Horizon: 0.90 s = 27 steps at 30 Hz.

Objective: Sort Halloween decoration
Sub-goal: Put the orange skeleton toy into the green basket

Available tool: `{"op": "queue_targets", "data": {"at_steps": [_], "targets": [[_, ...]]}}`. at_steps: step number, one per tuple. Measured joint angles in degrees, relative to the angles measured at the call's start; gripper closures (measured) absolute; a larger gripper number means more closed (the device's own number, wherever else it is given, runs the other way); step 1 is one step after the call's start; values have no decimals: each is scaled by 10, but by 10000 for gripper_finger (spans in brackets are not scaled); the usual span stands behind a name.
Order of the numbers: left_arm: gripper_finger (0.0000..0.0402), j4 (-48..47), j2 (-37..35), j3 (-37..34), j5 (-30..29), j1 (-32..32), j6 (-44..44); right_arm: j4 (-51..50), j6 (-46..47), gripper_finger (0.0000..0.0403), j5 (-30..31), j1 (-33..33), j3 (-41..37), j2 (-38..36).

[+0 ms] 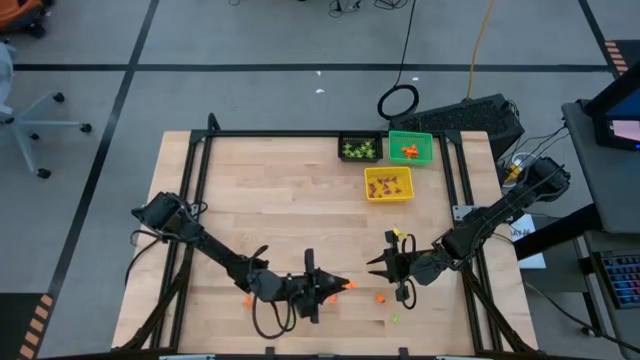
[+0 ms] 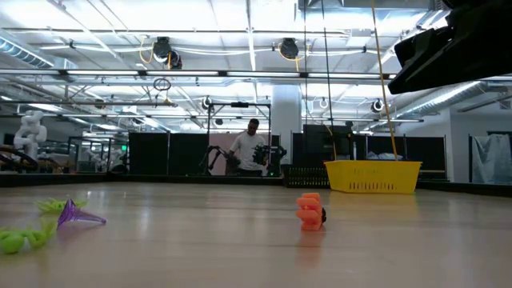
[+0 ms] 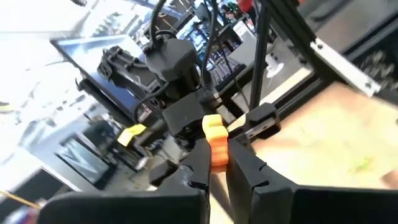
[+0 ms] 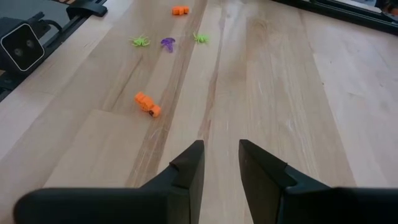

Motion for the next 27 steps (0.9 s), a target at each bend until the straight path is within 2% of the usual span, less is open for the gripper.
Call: {"op": "queue_targets", "data": {"at_steps": [3, 27], "targets": [[380, -1, 0, 0, 0, 1, 33, 0, 0, 314, 0, 0, 0, 0], [380, 0, 0, 0, 0, 1, 27, 0, 0, 314, 0, 0, 0, 0]]}}
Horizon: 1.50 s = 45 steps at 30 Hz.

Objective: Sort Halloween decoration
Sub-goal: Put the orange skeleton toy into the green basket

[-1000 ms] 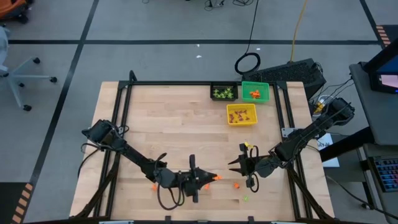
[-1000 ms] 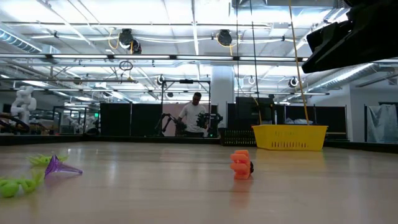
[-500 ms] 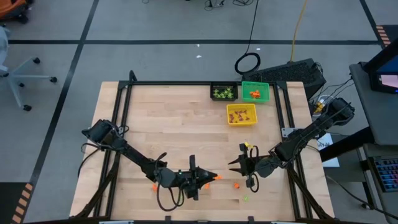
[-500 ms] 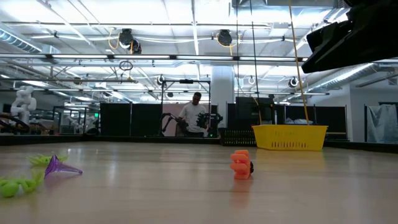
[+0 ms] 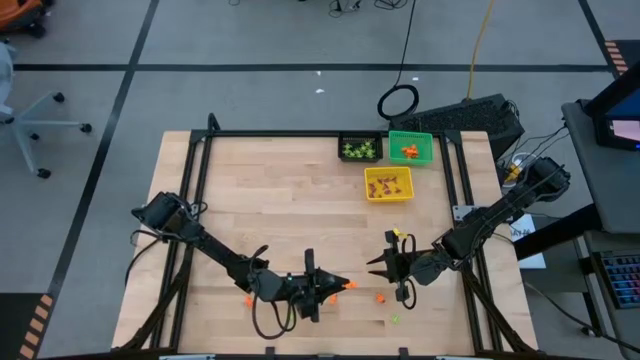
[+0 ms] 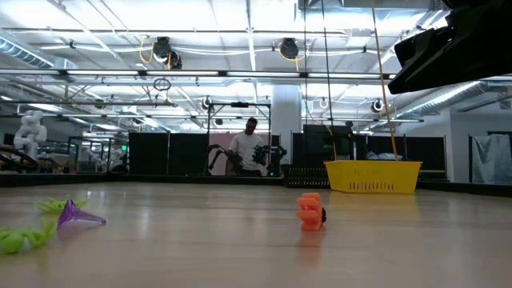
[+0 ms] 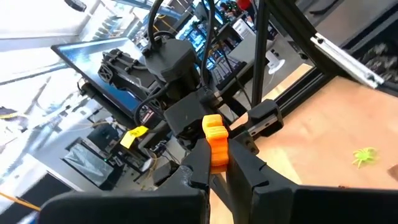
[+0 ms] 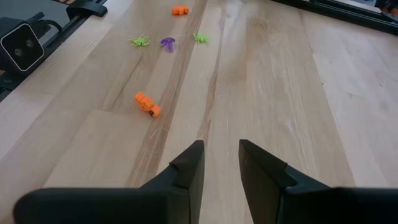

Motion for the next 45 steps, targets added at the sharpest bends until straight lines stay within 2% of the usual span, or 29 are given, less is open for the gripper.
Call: {"op": "queue_targets", "data": {"at_steps": [9, 14, 20, 25, 30, 34, 37, 45], "targets": [[380, 0, 0, 0, 0, 0, -133, 15, 2, 314, 1, 0, 0, 0], [380, -20, 0, 0, -13, 0, -204, 53, 20, 314, 32, 0, 0, 0], [380, -100, 0, 0, -52, 10, -278, 91, 10, 314, 30, 4, 0, 0], [380, -179, 0, 0, -52, 22, -344, 123, -1, 310, 28, 8, 0, 10], [380, -216, 0, 0, -19, 39, -411, 197, -29, 275, 28, 5, 0, 61], [380, -228, 0, 0, 19, 50, -434, 256, -50, 244, 36, -6, 0, 95], [380, -236, 0, 0, 24, 50, -436, 272, -53, 231, 35, -13, 0, 103], [380, -239, 0, 0, 24, 49, -431, 277, -49, 238, 24, -17, 1, 103]]}}
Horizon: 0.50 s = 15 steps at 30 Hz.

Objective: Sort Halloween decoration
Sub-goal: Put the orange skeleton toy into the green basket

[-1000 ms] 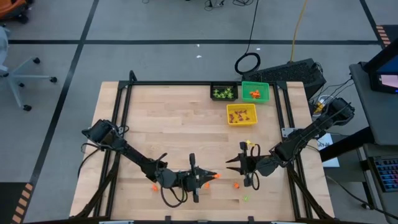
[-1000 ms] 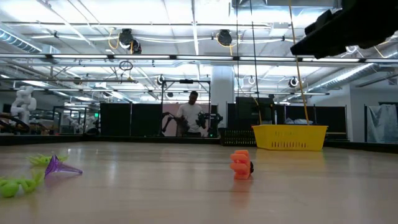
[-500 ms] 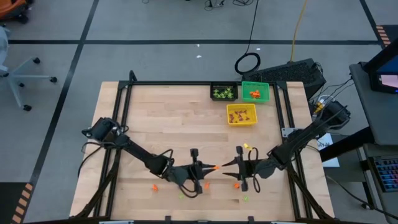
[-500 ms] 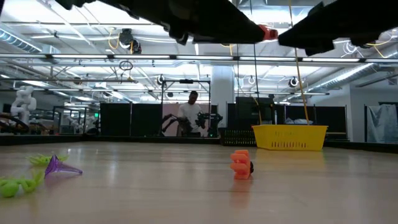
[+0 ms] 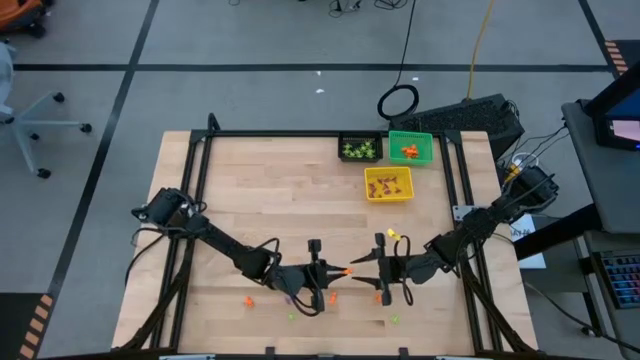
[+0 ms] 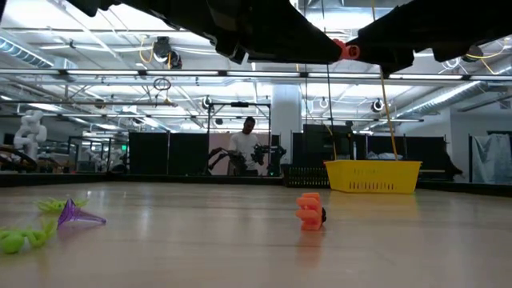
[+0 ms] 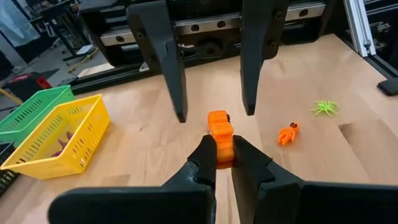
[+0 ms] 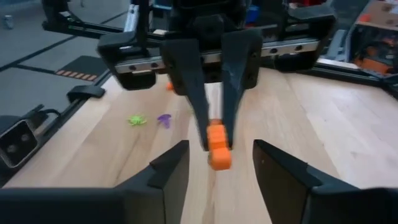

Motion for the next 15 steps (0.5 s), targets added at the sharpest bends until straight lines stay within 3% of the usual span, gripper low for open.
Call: {"op": "queue_targets", "data": {"at_steps": [4, 15], "targets": [[380, 0, 0, 0, 0, 0, 0, 0, 0, 254, -27, -4, 0, 0], [380, 0, 0, 0, 0, 0, 0, -1, 0, 268, -28, -8, 0, 0]]}}
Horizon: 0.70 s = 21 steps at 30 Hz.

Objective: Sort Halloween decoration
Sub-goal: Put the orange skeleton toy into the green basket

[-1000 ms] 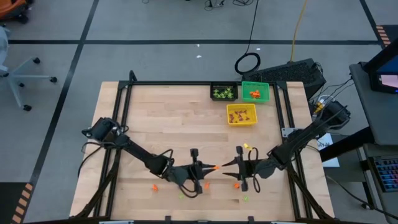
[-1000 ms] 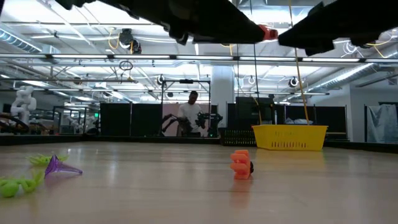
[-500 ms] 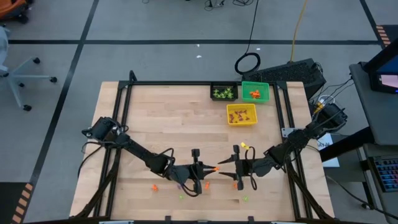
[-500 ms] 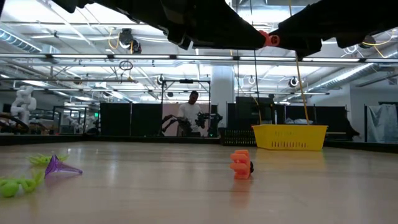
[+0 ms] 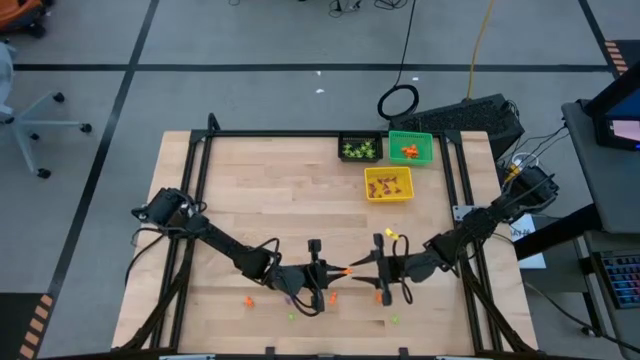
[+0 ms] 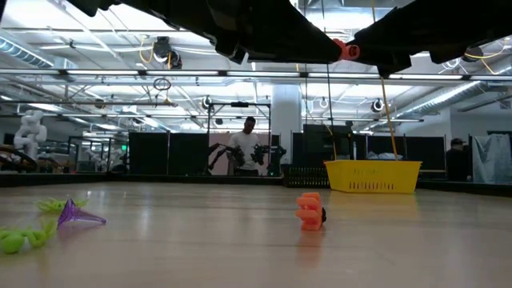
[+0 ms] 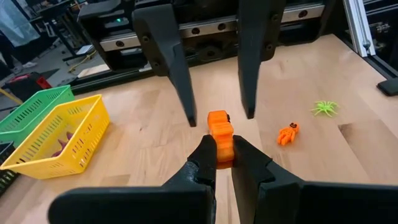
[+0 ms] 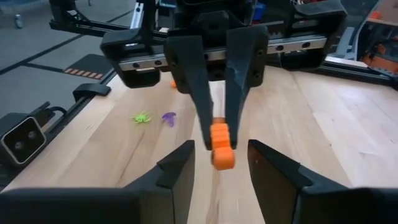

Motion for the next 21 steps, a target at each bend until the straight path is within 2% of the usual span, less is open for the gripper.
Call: {"op": "queue_targets", "data": {"at_steps": [17, 21], "targets": [[380, 0, 0, 0, 0, 3, 0, 27, -15, 269, 0, -6, 0, 27], [380, -2, 0, 0, 0, 3, 0, 27, -15, 284, 0, -6, 0, 27]]}}
